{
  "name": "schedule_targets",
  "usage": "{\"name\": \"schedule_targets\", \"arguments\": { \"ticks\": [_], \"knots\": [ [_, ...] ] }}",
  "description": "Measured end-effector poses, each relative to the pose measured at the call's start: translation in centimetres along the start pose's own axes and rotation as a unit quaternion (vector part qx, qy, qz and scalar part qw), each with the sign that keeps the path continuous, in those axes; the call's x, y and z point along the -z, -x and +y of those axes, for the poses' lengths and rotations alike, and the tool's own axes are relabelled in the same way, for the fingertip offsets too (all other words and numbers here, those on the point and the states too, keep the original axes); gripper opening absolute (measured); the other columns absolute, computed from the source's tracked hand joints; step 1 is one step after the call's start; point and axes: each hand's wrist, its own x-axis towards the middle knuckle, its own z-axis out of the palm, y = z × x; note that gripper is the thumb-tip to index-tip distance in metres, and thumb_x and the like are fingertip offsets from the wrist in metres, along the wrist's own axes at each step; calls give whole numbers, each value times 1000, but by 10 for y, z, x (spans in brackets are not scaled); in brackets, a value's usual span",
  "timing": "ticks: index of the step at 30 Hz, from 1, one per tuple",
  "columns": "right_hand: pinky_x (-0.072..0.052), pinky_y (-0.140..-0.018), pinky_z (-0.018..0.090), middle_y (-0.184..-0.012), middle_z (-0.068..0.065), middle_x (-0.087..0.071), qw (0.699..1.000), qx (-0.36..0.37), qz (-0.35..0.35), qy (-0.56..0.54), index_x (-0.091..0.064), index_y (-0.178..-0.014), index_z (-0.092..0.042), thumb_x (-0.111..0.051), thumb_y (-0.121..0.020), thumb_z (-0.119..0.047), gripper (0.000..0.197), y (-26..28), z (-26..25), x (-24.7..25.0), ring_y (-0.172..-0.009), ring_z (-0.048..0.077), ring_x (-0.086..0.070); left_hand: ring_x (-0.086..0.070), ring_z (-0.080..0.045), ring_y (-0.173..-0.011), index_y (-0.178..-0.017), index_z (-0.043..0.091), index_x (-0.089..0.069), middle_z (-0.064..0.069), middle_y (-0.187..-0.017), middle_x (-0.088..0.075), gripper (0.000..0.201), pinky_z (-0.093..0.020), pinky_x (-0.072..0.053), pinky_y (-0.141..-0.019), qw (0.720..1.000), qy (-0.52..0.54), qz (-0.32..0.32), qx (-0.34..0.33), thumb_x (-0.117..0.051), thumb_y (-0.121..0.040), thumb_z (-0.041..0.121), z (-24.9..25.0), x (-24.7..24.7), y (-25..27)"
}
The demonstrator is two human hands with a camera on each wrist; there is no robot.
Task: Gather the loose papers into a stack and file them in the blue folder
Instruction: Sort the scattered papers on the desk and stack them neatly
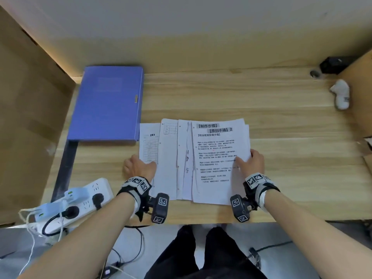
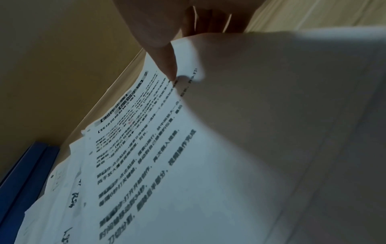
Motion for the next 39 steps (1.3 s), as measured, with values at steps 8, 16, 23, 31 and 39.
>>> {"name": "schedule_targets", "arguments": {
  "ticks": [8,16,23,31,39],
  "knots": [
    [-47,-93,42,-125,18,-48,999,-11,-16,26,-56,-127,-4,-70,-83,-21,49,27,-42,-16,-112,36,-54,-59,-30,-109,-129,8,-45,-7,-125,-59,43,-37,-48,-87,979,153,-132,-3,-55,-88,18,24,-13,4],
    [-44,-97,39,-131,15,-43,998,-8,-55,-19,-48,-136,-7,-68,-87,-21,55,53,-67,-64,-114,33,-54,-52,-28,-124,-140,4,-38,-5,-138,-51,49,-40,-44,-98,968,190,-164,-25,-52,-96,22,35,-39,17],
    [-48,-92,39,-124,13,-50,997,-19,-71,-24,-56,-126,-8,-71,-78,-30,55,58,-75,-76,-109,31,-55,-61,-25,-102,-122,8,-56,-4,-119,-64,25,-36,-48,-89,957,246,-148,-36,-45,-101,18,26,-40,22],
    [-50,-90,36,-118,2,-67,957,19,-160,-242,-58,-126,-8,-83,-76,-26,58,44,-127,-7,-105,21,-64,-66,-22,-105,-120,6,-62,-5,-115,-69,27,-33,-53,-84,925,272,-169,-207,-50,-100,20,75,31,20],
    [-55,-92,54,-109,14,-75,899,145,-139,-389,-70,-110,-7,-86,-68,-8,45,44,-197,92,-102,33,-71,-67,-5,-91,-112,18,-63,7,-102,-69,16,-15,-56,-72,857,310,-225,-344,-57,-98,22,160,100,46]
  ]
}}
